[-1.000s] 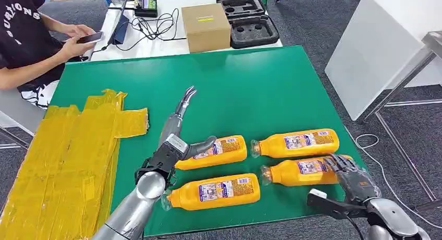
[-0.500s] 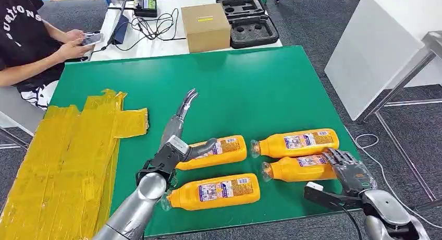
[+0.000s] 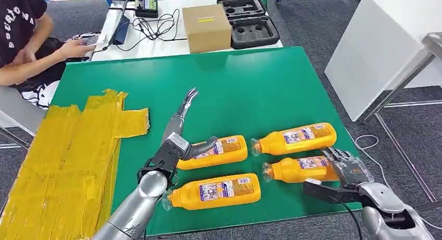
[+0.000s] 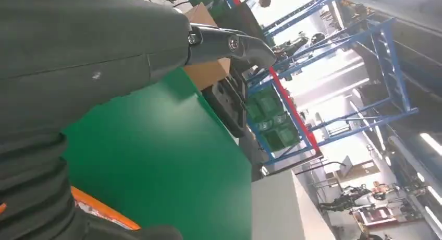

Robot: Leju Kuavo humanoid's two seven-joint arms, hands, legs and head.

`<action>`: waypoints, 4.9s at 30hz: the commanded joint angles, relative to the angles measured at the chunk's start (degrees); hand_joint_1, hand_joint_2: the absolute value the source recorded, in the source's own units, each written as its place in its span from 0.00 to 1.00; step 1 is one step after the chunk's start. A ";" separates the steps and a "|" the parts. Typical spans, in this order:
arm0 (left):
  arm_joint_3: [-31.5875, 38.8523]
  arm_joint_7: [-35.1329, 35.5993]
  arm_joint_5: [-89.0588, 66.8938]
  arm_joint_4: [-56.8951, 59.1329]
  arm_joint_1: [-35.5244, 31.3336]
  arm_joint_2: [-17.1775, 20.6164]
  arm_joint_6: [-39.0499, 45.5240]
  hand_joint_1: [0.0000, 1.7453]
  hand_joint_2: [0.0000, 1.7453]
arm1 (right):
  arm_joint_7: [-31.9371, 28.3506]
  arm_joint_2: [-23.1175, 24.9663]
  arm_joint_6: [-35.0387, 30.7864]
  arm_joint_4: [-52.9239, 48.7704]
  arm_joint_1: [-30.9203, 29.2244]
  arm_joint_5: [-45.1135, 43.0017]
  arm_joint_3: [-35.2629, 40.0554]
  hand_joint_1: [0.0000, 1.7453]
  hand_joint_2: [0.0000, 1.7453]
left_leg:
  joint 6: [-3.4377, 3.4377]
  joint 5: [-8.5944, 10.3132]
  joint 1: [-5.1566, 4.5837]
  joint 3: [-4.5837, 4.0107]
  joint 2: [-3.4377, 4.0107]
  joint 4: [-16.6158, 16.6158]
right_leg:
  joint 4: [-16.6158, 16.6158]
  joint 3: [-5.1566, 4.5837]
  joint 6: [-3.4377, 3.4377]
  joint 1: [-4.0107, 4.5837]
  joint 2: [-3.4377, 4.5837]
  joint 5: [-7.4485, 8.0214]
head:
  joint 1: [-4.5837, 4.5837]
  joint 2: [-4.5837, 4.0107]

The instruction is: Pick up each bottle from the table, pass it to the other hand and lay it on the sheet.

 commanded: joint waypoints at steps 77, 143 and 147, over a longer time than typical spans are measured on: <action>-0.42 1.24 -0.64 2.44 0.61 -0.59 -0.38 0.00 1.00 | -11.44 29.32 -30.35 -14.70 6.61 -20.59 -12.59 1.00 1.00 | 0.15 -0.31 0.12 0.19 0.06 0.17 | -0.04 0.27 0.08 0.17 0.11 -0.16 | 0.00 0.00; -13.55 15.33 36.75 2.75 -10.05 -0.12 -28.42 0.00 1.00 | -24.12 28.44 -10.02 -1.03 -4.23 -52.55 14.21 1.00 1.00 | 0.14 -0.26 0.11 0.16 -0.05 0.22 | -0.03 0.32 0.09 0.16 0.01 -0.19 | 0.02 0.00; -13.55 15.33 36.75 2.75 -10.05 -0.12 -28.42 0.00 1.00 | -24.12 28.44 -10.02 -1.03 -4.23 -52.55 14.21 1.00 1.00 | 0.15 -0.19 0.06 0.07 0.00 0.17 | -0.01 0.20 0.11 0.10 0.03 -0.15 | 0.02 0.00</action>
